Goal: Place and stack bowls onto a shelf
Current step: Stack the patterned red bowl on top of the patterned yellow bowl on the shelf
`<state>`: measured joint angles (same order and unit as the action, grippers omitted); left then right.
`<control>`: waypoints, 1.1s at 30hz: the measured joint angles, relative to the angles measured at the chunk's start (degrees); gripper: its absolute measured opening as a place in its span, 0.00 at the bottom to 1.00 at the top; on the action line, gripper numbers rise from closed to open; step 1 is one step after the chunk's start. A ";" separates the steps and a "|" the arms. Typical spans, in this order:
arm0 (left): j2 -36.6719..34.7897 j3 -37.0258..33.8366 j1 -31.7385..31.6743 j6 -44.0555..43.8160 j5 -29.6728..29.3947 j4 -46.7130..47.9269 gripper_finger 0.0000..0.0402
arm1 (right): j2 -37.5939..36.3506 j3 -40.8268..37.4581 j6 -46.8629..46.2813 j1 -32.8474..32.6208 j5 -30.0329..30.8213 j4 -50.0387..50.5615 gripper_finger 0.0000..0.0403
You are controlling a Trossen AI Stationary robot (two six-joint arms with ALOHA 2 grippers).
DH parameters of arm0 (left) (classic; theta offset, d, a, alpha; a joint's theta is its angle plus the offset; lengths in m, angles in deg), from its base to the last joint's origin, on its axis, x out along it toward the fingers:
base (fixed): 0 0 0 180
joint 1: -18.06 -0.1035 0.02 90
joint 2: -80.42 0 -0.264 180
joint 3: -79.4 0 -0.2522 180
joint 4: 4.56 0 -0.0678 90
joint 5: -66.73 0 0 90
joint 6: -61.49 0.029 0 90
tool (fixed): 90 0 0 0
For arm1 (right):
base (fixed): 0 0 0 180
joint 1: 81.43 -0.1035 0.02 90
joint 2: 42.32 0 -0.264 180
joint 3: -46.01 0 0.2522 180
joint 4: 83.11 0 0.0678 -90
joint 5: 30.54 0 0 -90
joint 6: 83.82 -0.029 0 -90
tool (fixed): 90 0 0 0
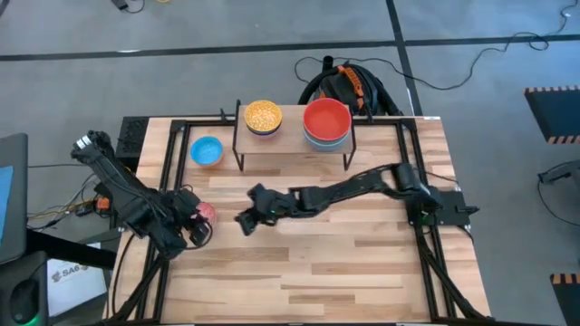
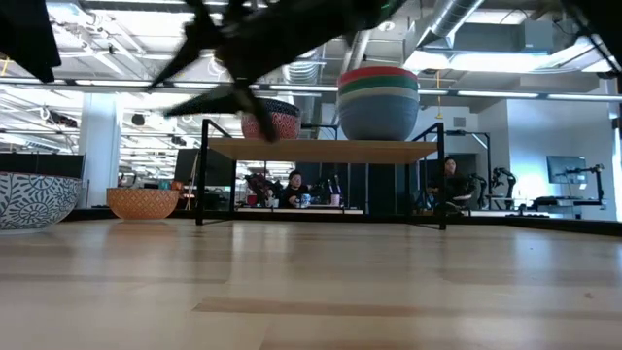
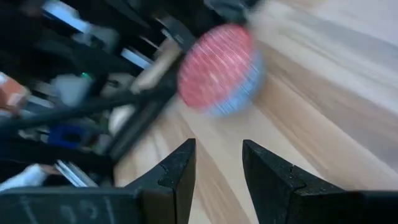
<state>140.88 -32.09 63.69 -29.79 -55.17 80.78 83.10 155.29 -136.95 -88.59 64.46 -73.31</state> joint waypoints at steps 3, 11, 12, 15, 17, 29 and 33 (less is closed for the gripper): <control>-1.27 0.00 -0.10 -3.01 0.18 3.98 0.42 | 5.78 6.87 1.55 0.84 -1.45 -0.09 0.39; -4.28 0.00 -0.10 -9.26 -0.46 8.42 0.42 | 18.39 22.86 4.05 1.53 -3.81 1.94 0.50; -4.49 0.00 -0.10 -9.83 -0.68 8.71 0.42 | 19.52 24.22 4.12 1.83 -3.82 2.80 0.52; -4.66 0.00 -0.09 -11.14 -1.83 8.71 0.42 | 22.84 27.32 3.90 2.28 -4.62 3.95 0.60; -4.63 0.00 -0.11 -11.87 -2.35 8.78 0.42 | 25.02 29.58 3.36 2.77 -5.57 3.67 0.63; -4.61 0.00 -0.13 -16.86 -2.83 8.68 0.42 | 32.40 37.59 -0.70 4.59 -8.24 3.63 0.65; -4.17 0.00 -0.13 -17.97 -2.87 8.74 0.42 | 32.40 37.59 -0.66 5.64 -8.17 3.15 0.65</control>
<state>136.71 -32.09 63.56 -47.76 -58.03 89.52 115.50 192.89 -137.61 -82.95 56.29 -70.15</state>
